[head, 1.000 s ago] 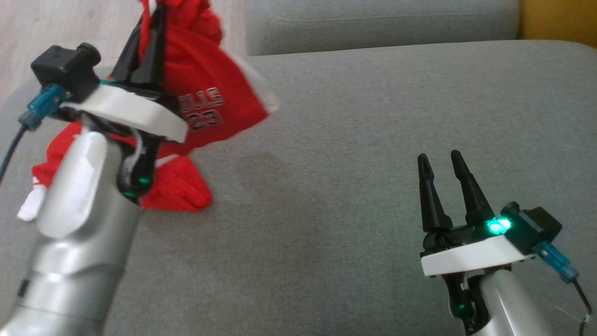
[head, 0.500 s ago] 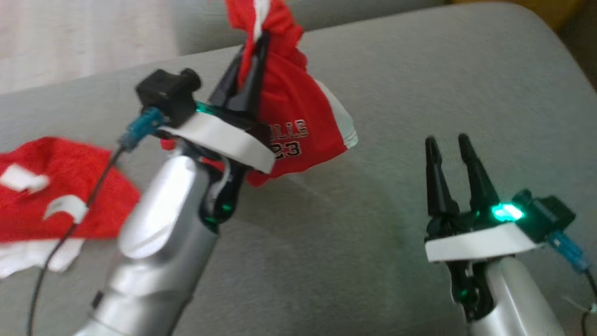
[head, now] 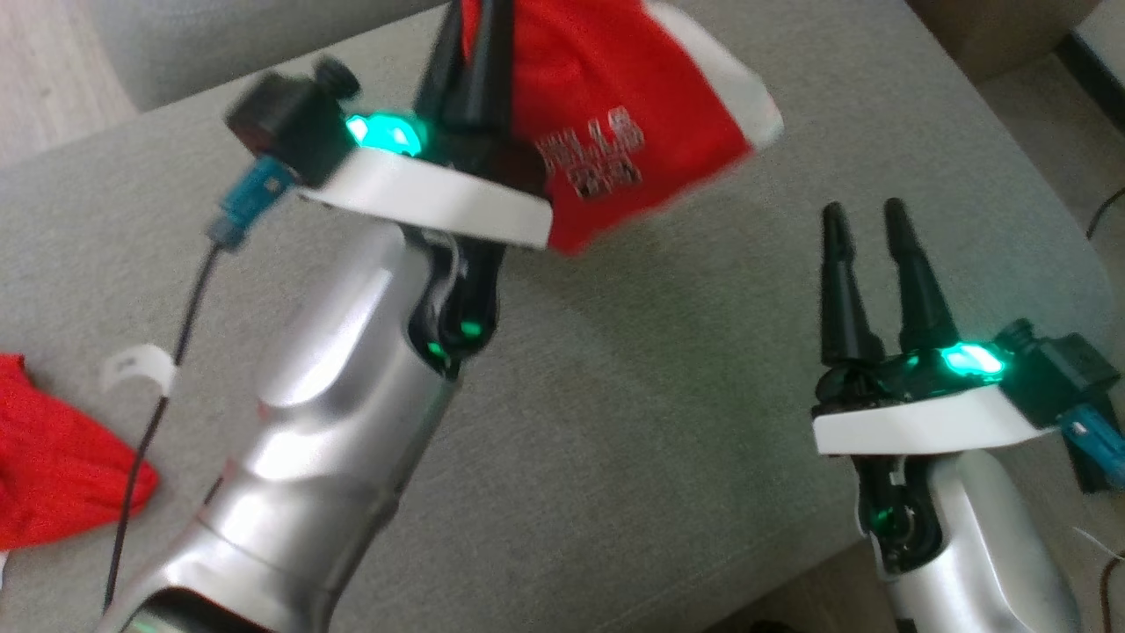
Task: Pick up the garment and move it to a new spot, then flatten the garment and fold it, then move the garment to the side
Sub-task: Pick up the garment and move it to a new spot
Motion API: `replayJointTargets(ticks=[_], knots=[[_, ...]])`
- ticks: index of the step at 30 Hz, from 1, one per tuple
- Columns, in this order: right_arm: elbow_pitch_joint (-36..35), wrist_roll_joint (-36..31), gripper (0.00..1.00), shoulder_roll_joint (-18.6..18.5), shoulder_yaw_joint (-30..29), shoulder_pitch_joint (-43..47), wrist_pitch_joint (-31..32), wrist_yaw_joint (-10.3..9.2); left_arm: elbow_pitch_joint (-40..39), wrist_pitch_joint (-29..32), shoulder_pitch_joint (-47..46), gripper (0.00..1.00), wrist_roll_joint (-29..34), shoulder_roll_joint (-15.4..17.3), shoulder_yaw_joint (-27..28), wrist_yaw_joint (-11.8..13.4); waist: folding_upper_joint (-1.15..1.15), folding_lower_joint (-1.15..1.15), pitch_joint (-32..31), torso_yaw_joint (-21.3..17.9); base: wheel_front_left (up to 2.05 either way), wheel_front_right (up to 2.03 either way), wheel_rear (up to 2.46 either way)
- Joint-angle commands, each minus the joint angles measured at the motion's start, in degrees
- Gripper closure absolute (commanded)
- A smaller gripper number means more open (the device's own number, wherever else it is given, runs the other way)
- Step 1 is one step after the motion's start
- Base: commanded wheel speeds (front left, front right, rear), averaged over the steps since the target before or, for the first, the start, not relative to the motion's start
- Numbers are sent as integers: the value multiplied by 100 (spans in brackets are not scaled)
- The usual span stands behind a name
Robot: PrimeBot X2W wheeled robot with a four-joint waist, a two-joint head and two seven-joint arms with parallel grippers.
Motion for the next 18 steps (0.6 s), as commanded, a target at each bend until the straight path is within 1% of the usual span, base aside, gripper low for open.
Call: replayJointTargets(ticks=[1,2,5,9,13,18], knots=[[-230,1,0,-19,84,-166,-36,-4,-7,-44,-6,15,30,89,97,-12,0,-2,24,101,0,0,0],[-238,-16,0,-19,62,-161,-36,-4,180,-54,76,0,101,90,74,12,0,-2,30,166,0,0,0],[-242,-71,0,-19,-5,-152,-36,-4,736,-72,352,0,531,233,51,172,0,-2,29,393,0,0,0],[-208,-205,0,-19,-94,-107,-36,-4,899,-76,723,0,1035,369,297,184,0,-2,-25,803,0,0,0],[-125,-399,0,-19,-144,-21,-36,-4,572,-77,1138,0,1503,427,771,99,0,-2,-182,1210,0,0,0],[-19,-628,0,-19,-220,140,-36,-4,-187,-78,1808,0,2180,534,1378,-60,0,-2,-433,1655,0,0,0]])
